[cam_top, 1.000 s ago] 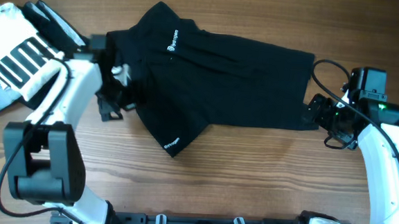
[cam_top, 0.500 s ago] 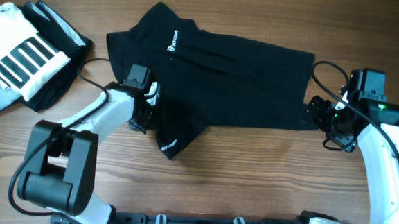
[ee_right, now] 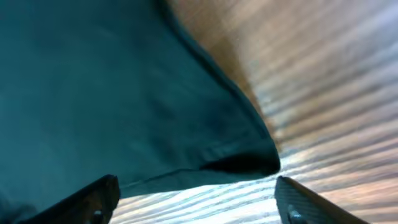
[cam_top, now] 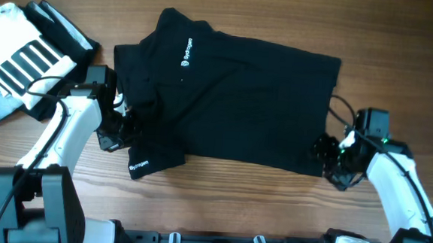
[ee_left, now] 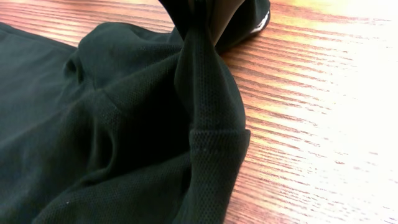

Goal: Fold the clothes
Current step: 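Stretch the shirt flat between both grippers, pulling outward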

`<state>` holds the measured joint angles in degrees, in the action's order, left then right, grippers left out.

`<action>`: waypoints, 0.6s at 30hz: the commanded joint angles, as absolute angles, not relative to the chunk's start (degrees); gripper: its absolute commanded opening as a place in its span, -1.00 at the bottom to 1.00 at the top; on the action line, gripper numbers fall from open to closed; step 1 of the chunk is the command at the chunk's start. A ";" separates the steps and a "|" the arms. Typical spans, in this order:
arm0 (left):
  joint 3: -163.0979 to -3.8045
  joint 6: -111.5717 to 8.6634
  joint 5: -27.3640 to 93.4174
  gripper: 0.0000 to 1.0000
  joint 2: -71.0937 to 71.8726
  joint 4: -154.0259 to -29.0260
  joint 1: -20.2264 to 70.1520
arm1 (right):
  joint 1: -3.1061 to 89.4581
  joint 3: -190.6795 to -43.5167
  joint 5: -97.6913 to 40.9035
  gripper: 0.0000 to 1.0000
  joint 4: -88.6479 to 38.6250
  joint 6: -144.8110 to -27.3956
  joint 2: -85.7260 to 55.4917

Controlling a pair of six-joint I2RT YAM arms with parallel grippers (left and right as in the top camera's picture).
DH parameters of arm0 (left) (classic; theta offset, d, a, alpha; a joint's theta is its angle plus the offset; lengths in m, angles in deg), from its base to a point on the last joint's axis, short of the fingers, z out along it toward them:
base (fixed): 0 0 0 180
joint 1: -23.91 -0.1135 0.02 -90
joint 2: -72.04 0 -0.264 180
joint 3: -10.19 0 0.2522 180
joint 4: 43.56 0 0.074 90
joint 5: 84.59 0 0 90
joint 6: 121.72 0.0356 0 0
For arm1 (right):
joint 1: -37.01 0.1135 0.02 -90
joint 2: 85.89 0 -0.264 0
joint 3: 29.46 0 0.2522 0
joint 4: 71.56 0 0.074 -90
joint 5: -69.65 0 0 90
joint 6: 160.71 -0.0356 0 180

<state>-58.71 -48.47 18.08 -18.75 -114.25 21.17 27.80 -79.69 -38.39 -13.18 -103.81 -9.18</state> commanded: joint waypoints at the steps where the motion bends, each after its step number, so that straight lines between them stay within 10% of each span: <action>1: -59.10 -48.91 17.55 -0.92 -18.31 -114.62 21.17 | 27.73 -75.49 -39.68 0.62 -15.12 -108.40 -9.16; 9: -59.08 -48.86 17.53 -0.92 -18.31 -118.77 21.17 | 27.71 -71.71 -37.63 -0.84 -29.39 -109.53 -9.16; 18: -59.26 -46.94 19.28 -0.92 -16.23 -126.75 21.17 | 25.48 -83.21 -21.56 -0.92 -5.07 -109.71 -17.86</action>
<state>-58.71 -48.32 18.16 -18.70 -126.64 21.17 26.55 -76.72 -30.57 -8.87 -109.12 -12.68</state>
